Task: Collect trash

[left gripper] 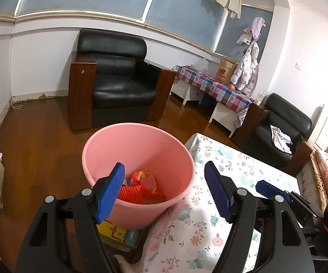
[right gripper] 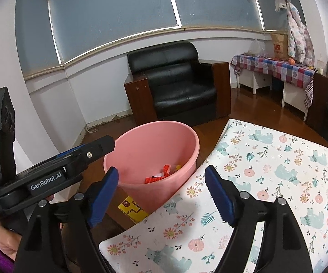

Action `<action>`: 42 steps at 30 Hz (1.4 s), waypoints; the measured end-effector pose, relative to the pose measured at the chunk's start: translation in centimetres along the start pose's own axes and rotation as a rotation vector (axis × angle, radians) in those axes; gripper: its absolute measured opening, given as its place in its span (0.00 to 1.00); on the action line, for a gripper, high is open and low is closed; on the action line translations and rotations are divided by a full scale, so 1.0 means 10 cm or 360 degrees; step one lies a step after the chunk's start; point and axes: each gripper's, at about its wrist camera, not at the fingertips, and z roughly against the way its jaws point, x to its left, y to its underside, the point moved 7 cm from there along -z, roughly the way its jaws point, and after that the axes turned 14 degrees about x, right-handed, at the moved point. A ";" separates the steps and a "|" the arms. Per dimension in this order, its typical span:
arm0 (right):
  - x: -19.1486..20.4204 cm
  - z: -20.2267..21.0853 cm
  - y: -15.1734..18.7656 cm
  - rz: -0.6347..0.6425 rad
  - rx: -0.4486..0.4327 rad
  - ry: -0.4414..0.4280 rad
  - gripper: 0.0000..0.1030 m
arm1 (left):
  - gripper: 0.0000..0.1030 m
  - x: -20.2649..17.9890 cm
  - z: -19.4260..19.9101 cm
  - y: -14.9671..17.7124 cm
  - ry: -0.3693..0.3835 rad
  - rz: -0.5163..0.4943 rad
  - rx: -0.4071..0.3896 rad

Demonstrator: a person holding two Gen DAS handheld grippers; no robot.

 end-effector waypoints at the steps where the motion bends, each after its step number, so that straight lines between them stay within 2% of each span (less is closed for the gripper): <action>1: 0.01 0.02 0.00 0.0002 -0.0005 0.0002 0.75 | 0.71 -0.01 0.01 0.01 -0.0005 -0.0003 -0.0001; 6: 0.02 0.14 0.07 0.0005 -0.0039 0.0013 0.75 | 0.71 -0.05 0.07 0.03 -0.0005 -0.0016 -0.0021; 11: 0.01 0.22 0.11 0.0000 -0.0067 0.0031 0.76 | 0.71 -0.11 0.15 0.05 -0.0063 -0.0051 -0.0066; 21: 0.00 0.31 0.18 -0.0010 -0.0096 0.0061 0.76 | 0.71 -0.19 0.20 0.12 -0.0125 -0.0077 -0.0071; 32: 0.00 0.40 0.21 0.0012 -0.0147 0.0130 0.76 | 0.71 -0.21 0.37 0.18 -0.0095 -0.0109 -0.0192; 38: -0.04 0.43 0.24 -0.0002 -0.0156 0.0162 0.77 | 0.71 -0.22 0.36 0.19 -0.0105 -0.0111 -0.0182; 42: -0.07 0.45 0.26 -0.0025 -0.0159 0.0176 0.77 | 0.71 -0.19 0.35 0.20 -0.0176 -0.0080 -0.0167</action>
